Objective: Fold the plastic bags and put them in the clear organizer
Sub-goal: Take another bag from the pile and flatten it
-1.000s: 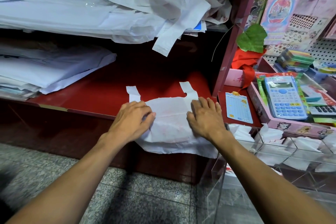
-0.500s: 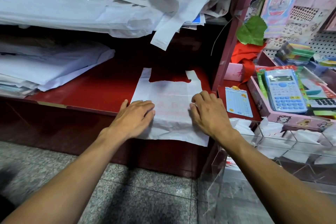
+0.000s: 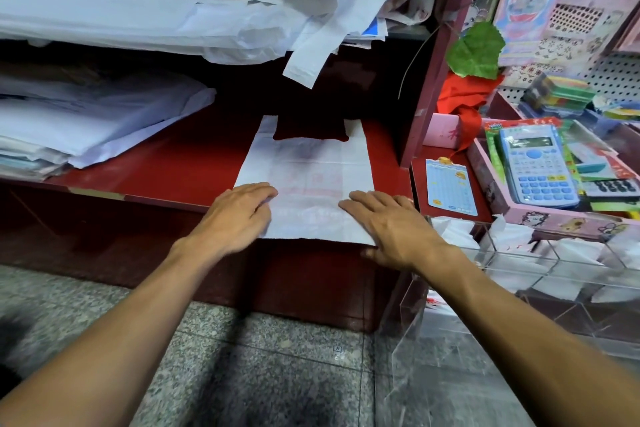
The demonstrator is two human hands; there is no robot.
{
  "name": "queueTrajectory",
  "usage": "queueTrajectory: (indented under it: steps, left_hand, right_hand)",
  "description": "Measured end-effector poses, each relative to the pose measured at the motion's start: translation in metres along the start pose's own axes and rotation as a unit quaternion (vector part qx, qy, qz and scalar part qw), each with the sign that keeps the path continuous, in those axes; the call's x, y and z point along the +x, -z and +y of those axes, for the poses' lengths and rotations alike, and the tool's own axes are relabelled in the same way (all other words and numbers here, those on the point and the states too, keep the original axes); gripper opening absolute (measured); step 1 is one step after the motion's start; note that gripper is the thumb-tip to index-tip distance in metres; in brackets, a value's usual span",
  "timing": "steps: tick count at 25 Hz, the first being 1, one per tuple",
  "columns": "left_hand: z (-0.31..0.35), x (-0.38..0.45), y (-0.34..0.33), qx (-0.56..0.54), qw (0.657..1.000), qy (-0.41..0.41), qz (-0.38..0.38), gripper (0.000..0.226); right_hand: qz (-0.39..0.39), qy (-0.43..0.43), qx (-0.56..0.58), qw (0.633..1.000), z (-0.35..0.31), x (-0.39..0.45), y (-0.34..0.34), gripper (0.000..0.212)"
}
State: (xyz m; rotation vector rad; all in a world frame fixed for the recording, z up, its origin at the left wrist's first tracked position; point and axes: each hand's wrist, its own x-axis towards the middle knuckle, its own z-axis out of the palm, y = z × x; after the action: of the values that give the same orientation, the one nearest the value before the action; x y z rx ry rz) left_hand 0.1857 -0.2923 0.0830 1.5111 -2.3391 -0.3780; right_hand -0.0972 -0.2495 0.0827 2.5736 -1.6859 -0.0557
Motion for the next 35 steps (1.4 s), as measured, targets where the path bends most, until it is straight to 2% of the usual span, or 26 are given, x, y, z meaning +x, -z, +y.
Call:
queueTrajectory:
  steps: [2,4,6,8,11,14,15,18,22,24,29,32,35]
  left_hand:
    - [-0.009,-0.005,0.005,-0.092,0.995,0.019,-0.042,0.060]
    - [-0.023,-0.011,0.009,-0.156,0.986,0.036,-0.054,0.071]
    - [-0.033,-0.017,0.012,-0.133,0.989,0.046,-0.050,0.089]
    - [-0.038,-0.020,0.012,-0.110,0.993,0.042,-0.004,0.082]
    - [-0.035,-0.020,0.011,-0.147,0.986,0.042,0.062,0.044]
    - [-0.024,-0.016,0.011,-0.247,0.960,0.072,0.110,0.006]
    - [-0.022,-0.014,0.010,-0.255,0.954,0.090,0.128,0.006]
    - [-0.020,-0.007,0.005,-0.215,0.953,0.146,0.155,0.037]
    - [-0.018,-0.001,0.003,-0.190,0.949,0.184,0.170,0.024]
    - [-0.015,0.002,0.001,-0.159,0.947,0.200,0.194,0.022]
    - [-0.008,0.004,0.000,-0.071,0.942,0.244,0.221,0.017]
    - [-0.011,0.002,-0.001,-0.045,0.939,0.257,0.223,0.017]
    - [-0.014,0.002,0.000,-0.035,0.936,0.267,0.228,0.023]
  right_hand:
    - [0.078,0.013,0.057,0.995,0.003,-0.001,0.002,0.062]
    - [0.118,0.013,0.155,0.981,0.007,-0.003,0.003,0.040]
    - [0.131,-0.006,0.259,0.957,0.013,-0.005,0.005,0.022]
    - [0.125,-0.050,0.318,0.938,0.018,-0.006,0.007,0.014]
    - [0.143,-0.117,0.372,0.910,0.020,-0.005,0.008,0.035]
    - [0.160,-0.176,0.411,0.880,0.020,-0.003,0.007,0.049]
    - [0.164,-0.195,0.417,0.872,0.020,-0.001,0.006,0.048]
    - [0.167,-0.247,0.413,0.861,0.018,0.007,0.006,0.047]
    - [0.116,-0.269,0.455,0.841,0.014,0.014,0.008,0.030]
    - [0.083,-0.281,0.476,0.829,0.017,0.016,0.010,0.027]
    - [0.062,-0.321,0.385,0.863,0.012,0.019,0.014,0.046]
    - [0.070,-0.327,0.335,0.881,0.007,0.022,0.015,0.046]
    - [0.061,-0.324,0.312,0.891,0.007,0.022,0.016,0.036]
